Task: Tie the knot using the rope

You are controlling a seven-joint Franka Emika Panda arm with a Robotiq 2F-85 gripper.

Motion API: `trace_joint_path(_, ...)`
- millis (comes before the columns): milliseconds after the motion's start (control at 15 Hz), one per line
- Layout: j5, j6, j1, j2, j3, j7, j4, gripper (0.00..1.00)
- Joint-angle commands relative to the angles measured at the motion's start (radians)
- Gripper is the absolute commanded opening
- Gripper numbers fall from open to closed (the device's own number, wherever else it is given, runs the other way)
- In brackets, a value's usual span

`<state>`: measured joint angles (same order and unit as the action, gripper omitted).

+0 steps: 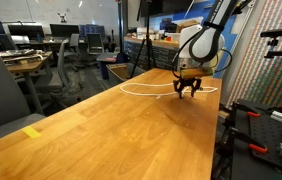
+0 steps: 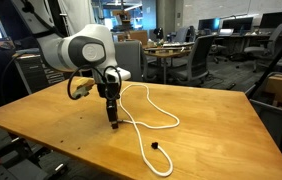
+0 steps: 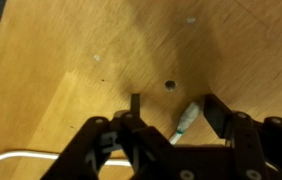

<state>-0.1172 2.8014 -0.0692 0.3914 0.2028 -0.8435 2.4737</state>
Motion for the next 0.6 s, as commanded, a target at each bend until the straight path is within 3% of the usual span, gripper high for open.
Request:
trace_joint_path(0, 0.049, 0.044, -0.021, 0.032, 0.025, -0.008, -0.029, 0.38)
trace_joint_path(333, 0.076, 0.055, -0.028, 0.031, 0.034, -0.004, -0.035, 0.02)
trace_joint_path(533, 0.111, 0.059, -0.009, 0.003, 0.003, 0.023, -0.014, 0.05)
